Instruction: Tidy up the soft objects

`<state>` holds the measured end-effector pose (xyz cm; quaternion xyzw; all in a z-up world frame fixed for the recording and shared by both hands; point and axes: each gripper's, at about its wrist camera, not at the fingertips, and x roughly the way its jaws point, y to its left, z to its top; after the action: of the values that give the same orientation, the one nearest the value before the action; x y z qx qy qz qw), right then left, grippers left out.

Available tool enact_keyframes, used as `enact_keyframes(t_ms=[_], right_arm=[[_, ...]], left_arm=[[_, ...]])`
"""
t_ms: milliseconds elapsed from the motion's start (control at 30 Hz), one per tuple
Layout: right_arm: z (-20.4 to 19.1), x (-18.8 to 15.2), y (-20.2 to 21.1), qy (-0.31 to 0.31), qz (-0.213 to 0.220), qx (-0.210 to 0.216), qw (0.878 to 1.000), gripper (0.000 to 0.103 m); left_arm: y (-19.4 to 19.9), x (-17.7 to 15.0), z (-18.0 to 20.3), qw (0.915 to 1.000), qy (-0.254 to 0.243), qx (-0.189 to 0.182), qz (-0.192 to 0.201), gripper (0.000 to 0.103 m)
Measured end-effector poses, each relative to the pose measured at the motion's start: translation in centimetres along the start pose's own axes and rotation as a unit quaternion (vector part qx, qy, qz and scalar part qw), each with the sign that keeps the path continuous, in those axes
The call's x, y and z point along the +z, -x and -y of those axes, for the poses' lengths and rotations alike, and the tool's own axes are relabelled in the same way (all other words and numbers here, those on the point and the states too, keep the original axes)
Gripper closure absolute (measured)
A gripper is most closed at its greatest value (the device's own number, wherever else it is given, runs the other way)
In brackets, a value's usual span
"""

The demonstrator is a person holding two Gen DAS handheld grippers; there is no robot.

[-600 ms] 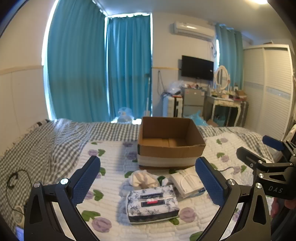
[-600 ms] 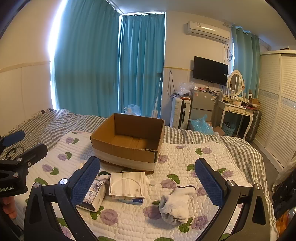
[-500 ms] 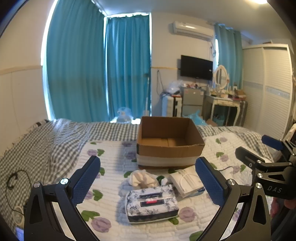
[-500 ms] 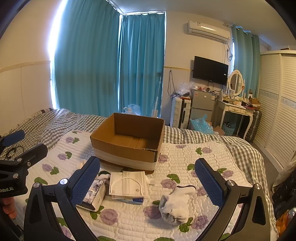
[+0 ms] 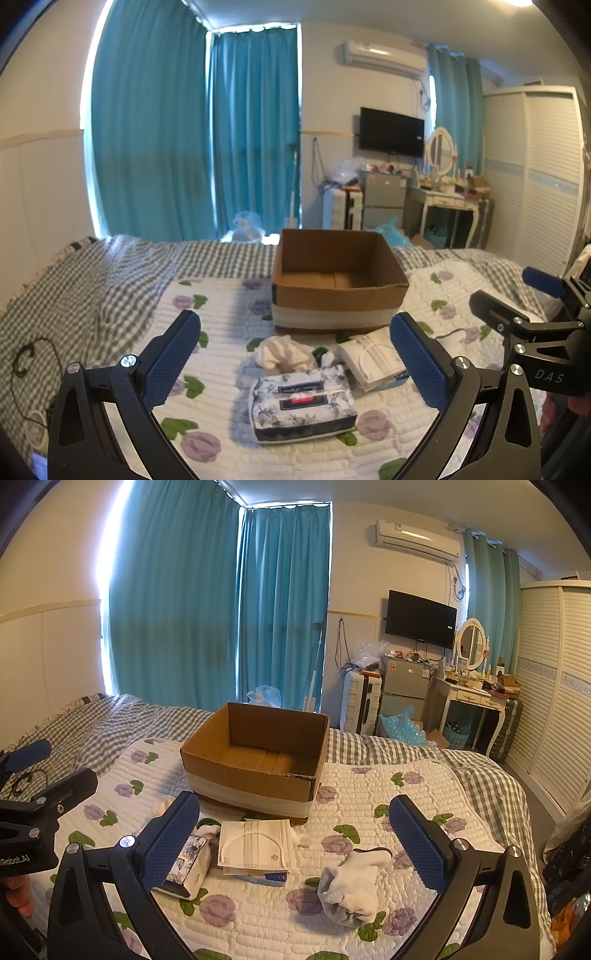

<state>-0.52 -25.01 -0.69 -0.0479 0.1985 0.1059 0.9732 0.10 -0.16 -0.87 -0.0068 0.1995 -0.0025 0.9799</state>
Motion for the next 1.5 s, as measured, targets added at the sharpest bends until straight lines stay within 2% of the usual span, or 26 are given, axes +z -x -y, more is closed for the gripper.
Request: enact_keyframes(t_ms=[1500], right_arm=[[0.2,-0.81,-0.15,0.004,-0.005,-0.003,1.0,0.0]], left_arm=[[-0.07,-0.21,-0.21,1.0,-0.003,0.0,-0.002,0.0]])
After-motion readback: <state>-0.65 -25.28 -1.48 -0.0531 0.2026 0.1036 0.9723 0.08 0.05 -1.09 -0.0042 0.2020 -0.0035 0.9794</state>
